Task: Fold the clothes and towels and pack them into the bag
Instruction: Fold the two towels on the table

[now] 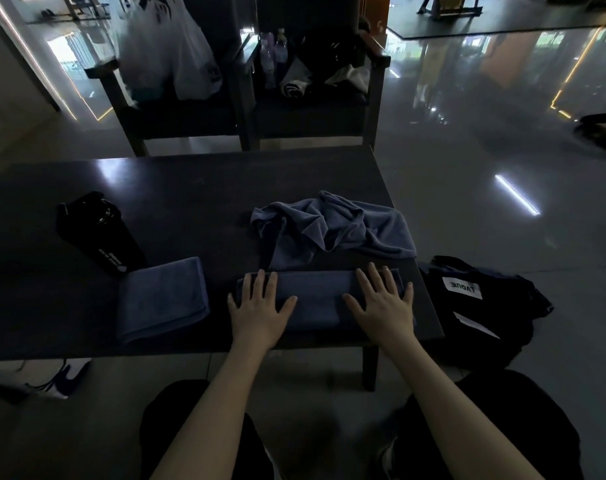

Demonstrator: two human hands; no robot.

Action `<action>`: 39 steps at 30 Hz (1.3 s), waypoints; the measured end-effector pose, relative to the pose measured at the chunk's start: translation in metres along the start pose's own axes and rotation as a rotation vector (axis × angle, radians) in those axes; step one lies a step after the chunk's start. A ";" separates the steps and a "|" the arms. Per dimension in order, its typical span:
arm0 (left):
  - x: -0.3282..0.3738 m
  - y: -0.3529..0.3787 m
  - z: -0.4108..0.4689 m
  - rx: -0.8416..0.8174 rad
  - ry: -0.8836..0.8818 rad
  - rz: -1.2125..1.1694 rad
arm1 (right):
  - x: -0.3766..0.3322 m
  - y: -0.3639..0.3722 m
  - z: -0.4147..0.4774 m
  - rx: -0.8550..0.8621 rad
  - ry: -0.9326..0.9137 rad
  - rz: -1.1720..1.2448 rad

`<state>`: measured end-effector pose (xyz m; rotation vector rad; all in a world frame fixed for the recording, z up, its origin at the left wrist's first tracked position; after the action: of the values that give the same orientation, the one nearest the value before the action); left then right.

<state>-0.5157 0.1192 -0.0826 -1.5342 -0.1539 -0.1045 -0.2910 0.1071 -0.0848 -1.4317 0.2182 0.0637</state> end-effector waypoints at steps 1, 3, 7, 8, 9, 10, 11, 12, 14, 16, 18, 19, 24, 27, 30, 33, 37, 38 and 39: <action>0.001 0.000 -0.004 0.006 -0.012 -0.015 | 0.001 0.000 -0.001 -0.004 -0.007 0.002; 0.002 0.001 -0.010 0.027 -0.024 -0.028 | 0.001 -0.002 -0.003 -0.009 -0.024 0.005; -0.005 -0.001 -0.018 0.059 -0.096 -0.054 | 0.002 -0.004 -0.005 -0.024 -0.047 0.009; -0.008 -0.003 -0.020 0.061 -0.161 -0.063 | 0.002 -0.004 -0.005 -0.027 -0.051 0.008; -0.011 -0.005 -0.023 0.066 -0.231 -0.062 | 0.003 -0.004 -0.006 -0.027 -0.053 0.009; -0.013 -0.009 -0.025 0.074 -0.282 -0.038 | 0.003 -0.004 -0.007 -0.027 -0.053 0.013; -0.012 -0.014 -0.027 0.083 -0.305 -0.003 | 0.003 -0.004 -0.007 -0.027 -0.051 0.016; -0.010 -0.020 -0.029 0.084 -0.313 0.009 | 0.002 -0.004 -0.008 -0.028 -0.049 0.020; -0.006 -0.028 -0.028 0.058 -0.348 -0.048 | 0.002 -0.005 -0.008 -0.034 -0.048 0.028; -0.008 -0.028 -0.020 -0.002 -0.458 -0.188 | 0.002 -0.007 -0.010 -0.038 -0.043 0.039; -0.012 -0.027 -0.010 -0.104 -0.577 -0.328 | 0.002 -0.008 -0.013 -0.044 -0.040 0.041; -0.014 -0.029 -0.008 -0.168 -0.604 -0.361 | 0.002 -0.009 -0.015 -0.046 -0.041 0.040; -0.016 -0.042 -0.011 -0.046 -0.607 -0.501 | 0.004 -0.010 -0.019 -0.054 -0.054 0.047; -0.002 -0.055 -0.022 0.245 -0.434 -0.672 | 0.005 -0.009 -0.018 -0.053 -0.057 0.071; 0.017 -0.061 -0.031 0.374 -0.240 -0.758 | 0.007 -0.010 -0.019 -0.026 -0.059 0.124; 0.038 -0.060 -0.037 0.433 -0.058 -0.752 | 0.012 -0.011 -0.018 0.009 -0.049 0.232; 0.067 -0.055 -0.041 0.506 0.074 -0.732 | 0.020 -0.014 -0.015 0.076 0.026 0.479; 0.076 -0.055 -0.043 0.518 0.100 -0.721 | 0.021 -0.018 -0.015 0.110 0.055 0.554; 0.084 -0.054 -0.044 0.521 0.125 -0.707 | 0.022 -0.022 -0.017 0.136 0.085 0.620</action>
<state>-0.4404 0.0755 -0.0170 -0.8949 -0.5737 -0.6664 -0.2677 0.0853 -0.0692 -1.1891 0.7175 0.4862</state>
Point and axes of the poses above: each hand's wrist, its own z-axis towards the middle knuckle, its own y-axis out of the palm, x = y × z, the point moved 3 cm from there along z, towards the middle knuckle, and after that the axes turned 12 degrees about x, right-handed, at the moved point
